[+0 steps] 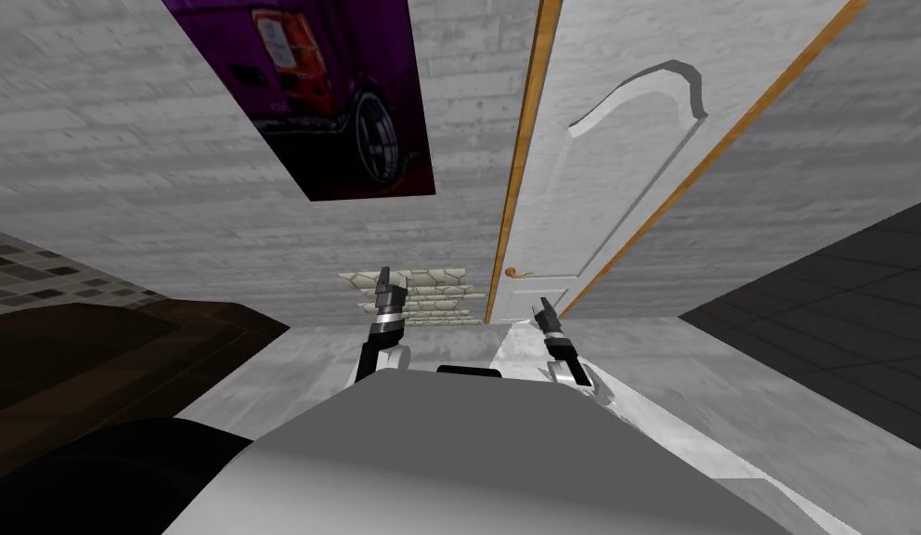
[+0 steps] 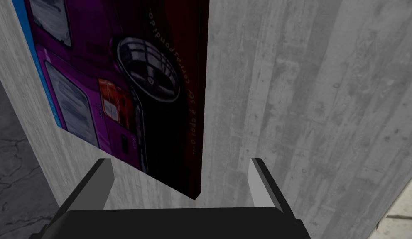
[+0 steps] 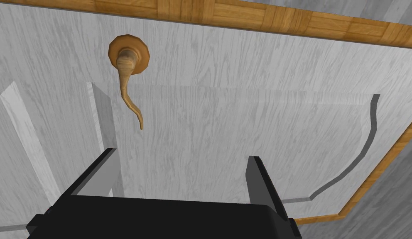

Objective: Pull the door open

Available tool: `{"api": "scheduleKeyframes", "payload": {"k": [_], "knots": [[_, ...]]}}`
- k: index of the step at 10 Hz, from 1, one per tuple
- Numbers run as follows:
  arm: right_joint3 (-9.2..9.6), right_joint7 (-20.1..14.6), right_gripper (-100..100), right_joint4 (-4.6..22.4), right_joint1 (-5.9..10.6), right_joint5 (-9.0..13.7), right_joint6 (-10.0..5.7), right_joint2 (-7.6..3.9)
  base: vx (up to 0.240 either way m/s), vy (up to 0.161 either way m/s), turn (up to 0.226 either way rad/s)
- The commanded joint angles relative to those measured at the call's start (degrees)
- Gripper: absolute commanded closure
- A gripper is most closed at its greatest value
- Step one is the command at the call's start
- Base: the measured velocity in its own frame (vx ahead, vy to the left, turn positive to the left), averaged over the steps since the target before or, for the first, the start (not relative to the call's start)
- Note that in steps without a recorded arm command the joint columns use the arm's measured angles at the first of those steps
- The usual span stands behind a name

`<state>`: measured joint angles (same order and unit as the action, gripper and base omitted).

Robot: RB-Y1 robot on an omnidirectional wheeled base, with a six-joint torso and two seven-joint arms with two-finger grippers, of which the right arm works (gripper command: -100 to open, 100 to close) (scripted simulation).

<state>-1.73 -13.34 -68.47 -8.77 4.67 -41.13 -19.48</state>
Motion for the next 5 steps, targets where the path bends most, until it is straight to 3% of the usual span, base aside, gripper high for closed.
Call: {"api": "scheduleKeyframes", "payload": {"k": [1, 4, 5], "knots": [[0.06, -0.4, -100, 2.9, 0.94, 0.0, -0.32, -0.72, 0.087, -0.032, 0.115], [0.16, -1.1, -100, 8.3, 2.80, -0.1, -1.11, -2.09, 0.089, -0.041, 0.136], [0.16, -1.1, -100, 8.7, 2.80, -0.1, -1.11, -2.09, 0.058, -0.034, 0.019]]}}
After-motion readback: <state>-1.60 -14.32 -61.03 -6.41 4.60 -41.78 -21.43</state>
